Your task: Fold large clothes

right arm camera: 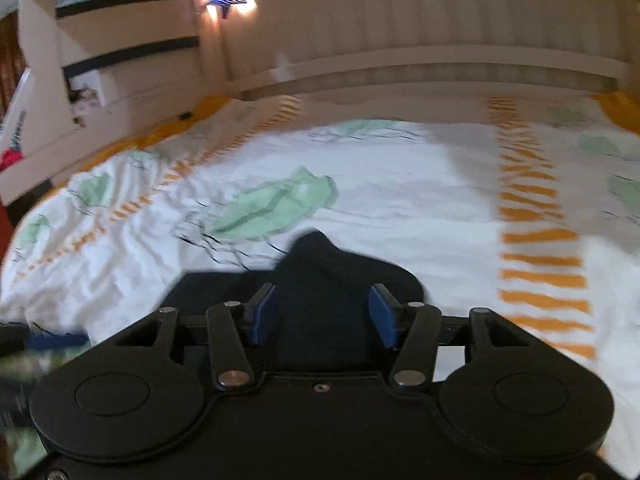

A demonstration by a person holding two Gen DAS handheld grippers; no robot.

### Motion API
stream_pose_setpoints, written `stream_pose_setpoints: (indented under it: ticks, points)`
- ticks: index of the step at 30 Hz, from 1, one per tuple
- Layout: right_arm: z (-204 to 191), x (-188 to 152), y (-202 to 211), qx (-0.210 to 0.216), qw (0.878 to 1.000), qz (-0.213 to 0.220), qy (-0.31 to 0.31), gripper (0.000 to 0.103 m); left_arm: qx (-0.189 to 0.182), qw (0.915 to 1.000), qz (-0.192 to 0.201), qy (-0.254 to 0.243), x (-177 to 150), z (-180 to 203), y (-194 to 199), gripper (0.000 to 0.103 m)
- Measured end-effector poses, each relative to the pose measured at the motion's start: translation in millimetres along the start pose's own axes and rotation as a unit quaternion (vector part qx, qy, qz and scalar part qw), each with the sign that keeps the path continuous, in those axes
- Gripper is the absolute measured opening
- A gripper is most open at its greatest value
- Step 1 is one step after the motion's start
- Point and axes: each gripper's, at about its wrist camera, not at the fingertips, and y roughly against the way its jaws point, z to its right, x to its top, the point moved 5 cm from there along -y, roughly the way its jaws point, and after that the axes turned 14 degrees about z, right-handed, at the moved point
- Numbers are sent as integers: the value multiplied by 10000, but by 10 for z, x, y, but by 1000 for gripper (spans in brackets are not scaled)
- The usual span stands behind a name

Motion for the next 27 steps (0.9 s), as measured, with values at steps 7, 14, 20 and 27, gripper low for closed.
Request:
stream_pose_setpoints:
  ticks: [7,14,20,27]
  points:
    - [97,-72,65,-191,9997,16,-145,59,314,9987,-355,-170,17,-37,-518,56]
    - [439,-133,-306,-557,9959,-308,-638,62,447,9939,-897,469,-269,-357,-704,61]
    - [660,-144,-418,-783,9880,-519,-1227,75,523,9928,-869,644,-216,-400,-621,60]
    - [458,20,51,-698,9925,-116,-993,87,327,9944,-690,727,-80,-382,-315,71]
